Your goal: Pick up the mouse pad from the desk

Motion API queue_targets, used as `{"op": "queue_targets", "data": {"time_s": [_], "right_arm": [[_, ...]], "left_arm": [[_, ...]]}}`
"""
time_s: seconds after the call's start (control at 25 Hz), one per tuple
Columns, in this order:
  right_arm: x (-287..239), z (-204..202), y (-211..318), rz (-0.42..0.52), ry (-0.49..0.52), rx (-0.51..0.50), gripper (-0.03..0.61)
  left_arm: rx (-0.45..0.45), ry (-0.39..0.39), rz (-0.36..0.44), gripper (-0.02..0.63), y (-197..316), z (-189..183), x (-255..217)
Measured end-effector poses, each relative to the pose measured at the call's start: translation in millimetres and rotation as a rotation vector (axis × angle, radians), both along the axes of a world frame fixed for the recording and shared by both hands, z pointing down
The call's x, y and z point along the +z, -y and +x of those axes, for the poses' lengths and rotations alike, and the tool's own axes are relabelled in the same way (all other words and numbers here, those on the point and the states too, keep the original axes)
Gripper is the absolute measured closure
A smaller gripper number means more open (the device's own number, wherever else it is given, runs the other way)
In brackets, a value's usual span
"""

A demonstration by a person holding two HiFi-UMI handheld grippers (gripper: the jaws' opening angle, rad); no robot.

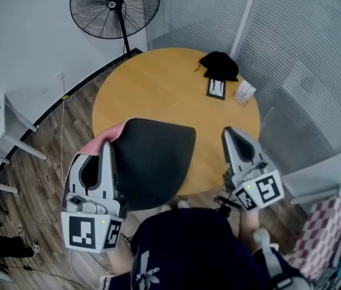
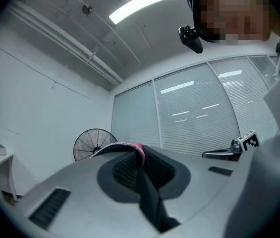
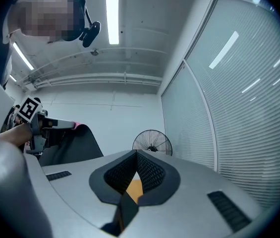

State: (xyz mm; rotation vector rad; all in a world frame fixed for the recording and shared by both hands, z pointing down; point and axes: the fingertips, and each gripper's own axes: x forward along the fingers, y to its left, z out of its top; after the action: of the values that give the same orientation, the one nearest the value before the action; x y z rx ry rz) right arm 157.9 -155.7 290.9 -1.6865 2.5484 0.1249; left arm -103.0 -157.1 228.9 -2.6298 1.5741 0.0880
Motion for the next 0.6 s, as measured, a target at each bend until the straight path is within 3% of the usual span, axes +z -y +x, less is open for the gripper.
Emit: {"op": "queue_targets", "data": {"time_s": [0.6], "right_arm": [[-7,-4,3,0.002,-0.01,0.011,0.577]], "left_arm": [[-0.009,-0.01,0.011,0.595,2,-12,-7]]}}
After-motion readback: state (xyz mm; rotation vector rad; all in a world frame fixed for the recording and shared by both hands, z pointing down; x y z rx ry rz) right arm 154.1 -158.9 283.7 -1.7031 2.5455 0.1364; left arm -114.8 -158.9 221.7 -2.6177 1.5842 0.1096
